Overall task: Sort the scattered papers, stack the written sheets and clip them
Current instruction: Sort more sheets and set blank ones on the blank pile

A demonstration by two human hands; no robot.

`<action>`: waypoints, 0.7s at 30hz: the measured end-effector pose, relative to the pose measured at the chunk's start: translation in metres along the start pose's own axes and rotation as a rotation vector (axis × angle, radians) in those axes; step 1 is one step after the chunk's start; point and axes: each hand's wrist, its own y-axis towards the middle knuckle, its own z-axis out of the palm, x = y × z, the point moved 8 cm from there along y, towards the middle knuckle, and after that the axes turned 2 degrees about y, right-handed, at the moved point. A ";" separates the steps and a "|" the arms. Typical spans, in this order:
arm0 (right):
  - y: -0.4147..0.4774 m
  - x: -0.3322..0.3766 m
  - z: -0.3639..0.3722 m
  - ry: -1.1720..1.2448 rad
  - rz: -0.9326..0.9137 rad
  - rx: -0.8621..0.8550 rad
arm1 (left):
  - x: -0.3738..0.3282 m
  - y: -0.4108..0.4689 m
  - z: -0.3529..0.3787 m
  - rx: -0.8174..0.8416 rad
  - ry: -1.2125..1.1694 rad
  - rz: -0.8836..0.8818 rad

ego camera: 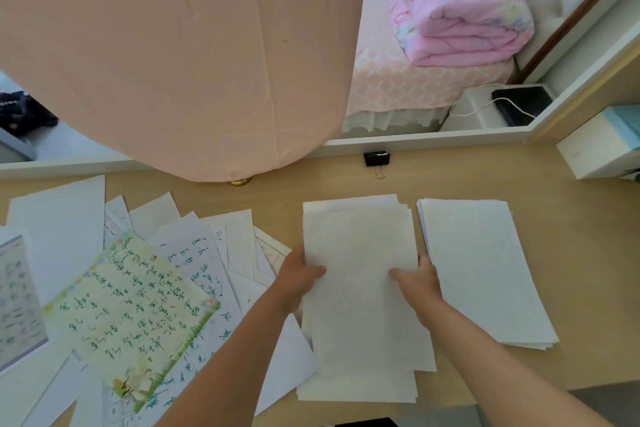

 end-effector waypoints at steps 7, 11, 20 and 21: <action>-0.010 0.042 -0.008 0.080 -0.146 0.222 | -0.045 -0.034 -0.005 -0.001 -0.168 0.138; -0.028 0.085 -0.024 0.229 -0.294 0.156 | -0.090 -0.063 -0.018 -0.178 -0.222 0.319; -0.034 0.108 -0.026 0.158 -0.523 0.292 | -0.107 -0.094 -0.013 -0.408 -0.075 0.499; -0.030 0.104 -0.024 0.145 -0.526 0.309 | -0.104 -0.091 -0.010 -0.397 -0.016 0.507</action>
